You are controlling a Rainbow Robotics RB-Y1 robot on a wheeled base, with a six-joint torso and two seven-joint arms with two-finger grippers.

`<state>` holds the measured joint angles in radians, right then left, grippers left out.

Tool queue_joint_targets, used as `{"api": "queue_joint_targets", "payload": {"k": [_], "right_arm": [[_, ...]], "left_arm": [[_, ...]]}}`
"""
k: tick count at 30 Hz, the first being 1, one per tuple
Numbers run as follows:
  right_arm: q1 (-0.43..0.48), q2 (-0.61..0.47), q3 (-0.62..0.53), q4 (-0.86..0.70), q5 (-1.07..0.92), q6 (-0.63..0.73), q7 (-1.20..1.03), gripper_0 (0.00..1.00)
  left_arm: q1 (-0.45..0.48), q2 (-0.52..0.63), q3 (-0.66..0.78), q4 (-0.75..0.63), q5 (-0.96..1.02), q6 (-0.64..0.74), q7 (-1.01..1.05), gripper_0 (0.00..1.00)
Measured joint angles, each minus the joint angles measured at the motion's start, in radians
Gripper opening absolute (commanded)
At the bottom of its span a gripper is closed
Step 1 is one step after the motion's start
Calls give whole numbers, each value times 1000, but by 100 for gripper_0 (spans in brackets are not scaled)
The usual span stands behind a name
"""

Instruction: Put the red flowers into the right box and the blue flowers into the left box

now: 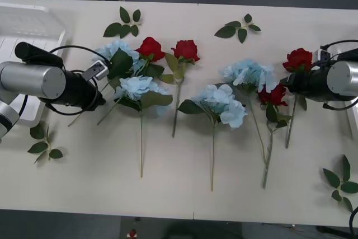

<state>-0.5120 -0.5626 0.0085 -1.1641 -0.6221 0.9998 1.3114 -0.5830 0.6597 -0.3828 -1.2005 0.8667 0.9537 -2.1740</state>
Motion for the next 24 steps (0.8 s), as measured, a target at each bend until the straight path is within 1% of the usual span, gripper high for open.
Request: {"api": "queue_joint_targets", "payload": {"k": [3, 6, 10, 11, 12, 14, 15, 16, 20, 21, 22, 24], "right_arm": [[0, 0, 1, 4, 0, -4, 0, 100], [0, 0, 10, 12, 0, -41, 0, 100], [0, 0, 27, 20, 0, -41, 0, 99], [0, 0, 28, 20, 0, -41, 0, 94], [0, 0, 28, 20, 0, -41, 0, 85], [0, 0, 28, 20, 1, -41, 0, 73], [0, 0, 28, 20, 1, -41, 0, 64], [0, 0, 28, 20, 1, -41, 0, 51], [0, 0, 28, 20, 2, -41, 0, 10], [0, 0, 28, 20, 2, -41, 0, 3], [0, 0, 28, 20, 2, -41, 0, 0], [0, 0, 28, 21, 6, -41, 0, 0]], "left_arm": [[0, 0, 0, 0, -6, -15, 0, 0], [0, 0, 0, 0, -16, -26, 0, 0], [0, 0, 0, 0, -16, -49, 0, 0], [0, 0, 1, 0, -16, -54, 0, 0], [0, 0, 3, 0, -15, -57, 0, 0], [0, 0, 17, 0, -6, -58, 0, 0], [0, 0, 29, 0, 0, -58, 0, 0], [0, 0, 42, -2, 5, -58, 0, 0], [0, 25, 77, -45, 11, -57, 0, 0], [0, 45, 78, -66, 11, -57, 0, 0], [0, 68, 77, -93, 13, -55, 0, 0], [0, 129, 77, -151, 25, -25, 0, 0]]}}
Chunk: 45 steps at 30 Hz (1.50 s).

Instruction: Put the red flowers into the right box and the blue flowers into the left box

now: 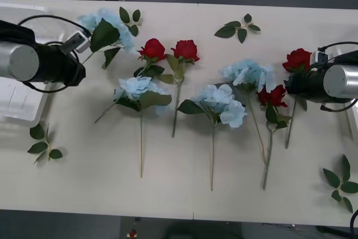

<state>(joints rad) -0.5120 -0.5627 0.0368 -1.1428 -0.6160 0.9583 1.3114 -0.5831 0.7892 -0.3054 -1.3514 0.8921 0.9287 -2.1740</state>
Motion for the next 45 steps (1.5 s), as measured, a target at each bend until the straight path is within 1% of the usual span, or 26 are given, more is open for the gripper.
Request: {"api": "queue_joint_targets", "payload": {"k": [3, 8, 10, 13, 16, 20, 23, 24, 25, 27, 28, 29, 30, 31, 33, 34, 37, 39, 41, 45], "right_arm": [[0, 0, 0, 1, 4, -2, 0, 0], [0, -1, 0, 1, 4, -3, 0, 0], [0, -1, 0, 1, 3, -5, 0, 0], [0, -9, -1, 1, -4, -8, 0, 0], [-3, -30, -1, 1, -24, -8, 0, 0], [-14, -66, -1, -20, -34, 43, 0, 0], [-14, -105, -1, -85, -39, 111, 2, 0], [-14, -118, -1, -107, -44, 128, 4, 0], [-14, -133, -1, -134, -51, 149, 7, 0], [-14, -163, -1, -180, -57, 194, 11, 0], [-14, -178, -1, -200, -57, 214, 13, 0], [-15, -194, -1, -218, -57, 232, 14, 0], [-15, -209, -1, -235, -57, 250, 14, 0], [-15, -224, -1, -250, -56, 262, 15, 0], [-15, -254, -1, -277, -36, 291, 17, 0], [-15, -267, -2, -290, -12, 302, 23, 0], [-15, -298, -24, -304, 45, 315, 122, 0], [-15, -313, -52, -303, 63, 315, 235, 0], [-15, -329, -76, -297, 74, 309, 300, 0], [-15, -365, -100, -254, 110, 253, 335, 0]], "left_arm": [[0, 106, 14, -91, 5, 118, 0, 0], [0, 259, 134, -168, -10, 304, 0, 0], [0, 316, 168, -180, -53, 353, 0, 0], [0, 378, 175, -176, -162, 382, 0, 0], [-6, 393, 175, -128, -279, 386, 0, 0], [-27, 370, 174, -20, -318, 381, 0, 0], [-31, 332, 163, 45, -393, 323, 0, 1], [-31, 320, 157, 65, -413, 299, 0, 3], [-31, 308, 150, 85, -426, 277, 0, 6], [-31, 289, 138, 123, -440, 243, 0, 53], [-31, 281, 134, 138, -441, 233, 0, 65], [-31, 275, 130, 149, -441, 226, 0, 73], [-31, 270, 127, 156, -441, 220, 0, 78], [-31, 268, 123, 159, -441, 217, 0, 81], [-31, 267, 112, 159, -442, 213, 0, 96], [-31, 267, 107, 158, -442, 213, 0, 99], [-31, 268, 105, 141, -422, 223, 0, 100], [-31, 270, 106, 104, -335, 286, 0, 100], [-31, 273, 118, 54, -221, 367, 0, 100], [-30, 273, 207, -66, -9, 501, -2, 100]]}}
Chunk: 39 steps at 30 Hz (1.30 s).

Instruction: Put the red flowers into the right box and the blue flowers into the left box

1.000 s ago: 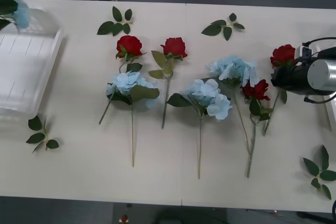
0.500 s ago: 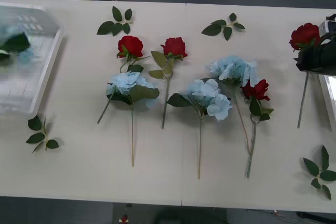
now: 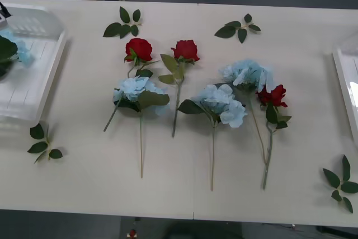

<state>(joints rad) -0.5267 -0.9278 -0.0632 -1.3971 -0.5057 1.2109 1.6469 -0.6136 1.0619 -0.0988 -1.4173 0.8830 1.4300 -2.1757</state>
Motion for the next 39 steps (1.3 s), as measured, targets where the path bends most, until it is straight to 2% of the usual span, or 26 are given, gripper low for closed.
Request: {"api": "queue_joint_targets", "payload": {"k": [5, 9, 14, 19, 23, 27, 31, 34, 35, 36, 37, 39], "right_arm": [[0, -32, 0, 74, 59, -66, 94, 0], [-1, -35, -1, 164, 100, -136, 94, 0], [-1, -35, -4, 278, 133, -237, 94, 0], [-1, -35, -3, 380, 140, -355, 94, 0], [-1, -35, 13, 431, 140, -424, 94, 0], [-1, -35, 42, 442, 140, -431, 94, 0], [-1, -35, 45, 442, 140, -435, 94, 1], [-1, -35, 45, 442, 140, -446, 94, 34], [-1, -35, 45, 443, 140, -445, 94, 49], [-1, -35, 45, 443, 140, -445, 94, 58], [-1, -35, 45, 443, 140, -445, 94, 75], [-1, -35, 45, 443, 139, -445, 94, 94]], "left_arm": [[0, 0, 98, -129, 223, 27, 0, 100], [0, -41, 89, -143, 287, -59, 0, 100], [0, -168, 32, -36, 334, -231, 0, 100], [0, -261, -85, 83, 361, -431, 0, 100], [-5, -294, -147, 92, 311, -468, 0, 100], [-37, -315, -186, 107, 290, -468, 0, 100], [-80, -349, -207, 179, 289, -468, 0, 100], [-105, -391, -207, 232, 257, -468, 0, 100], [-112, -404, -207, 245, 239, -468, 0, 100], [-119, -418, -207, 256, 221, -468, 0, 100], [-125, -431, -207, 269, 205, -468, 0, 100], [-137, -453, -207, 291, 183, -468, 0, 100]]}}
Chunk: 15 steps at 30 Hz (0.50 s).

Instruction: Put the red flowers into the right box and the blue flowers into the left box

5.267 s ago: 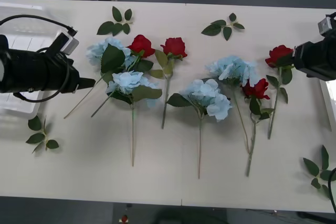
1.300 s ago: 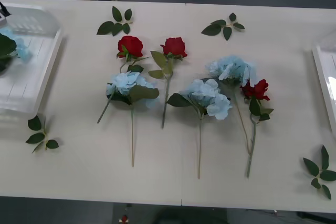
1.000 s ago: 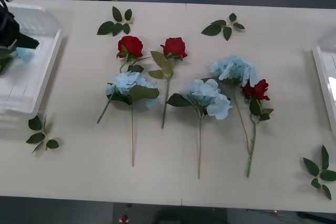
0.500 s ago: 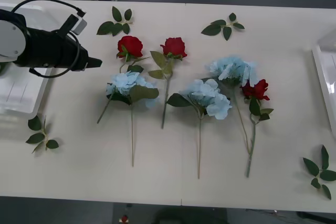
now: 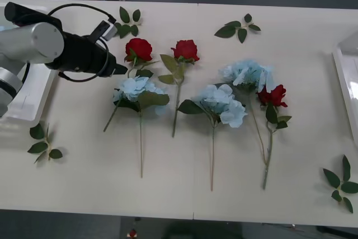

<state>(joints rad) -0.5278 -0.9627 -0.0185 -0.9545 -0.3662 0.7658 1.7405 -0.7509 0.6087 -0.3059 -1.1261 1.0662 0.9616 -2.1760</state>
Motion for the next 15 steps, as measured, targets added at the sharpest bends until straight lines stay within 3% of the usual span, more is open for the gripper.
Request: {"api": "queue_joint_targets", "payload": {"k": [1, 8, 15], "right_arm": [[0, 0, 0, 0, -2, 0, 0, 100], [0, 0, 0, 0, -19, 0, 0, 100], [0, 0, 0, 1, -40, 0, 1, 100]], "left_arm": [[-7, -11, 0, 13, -14, 0, 0, 100], [-57, -69, -4, 112, -44, 0, 0, 100], [-114, -72, -107, 187, -30, -11, 0, 100]]}}
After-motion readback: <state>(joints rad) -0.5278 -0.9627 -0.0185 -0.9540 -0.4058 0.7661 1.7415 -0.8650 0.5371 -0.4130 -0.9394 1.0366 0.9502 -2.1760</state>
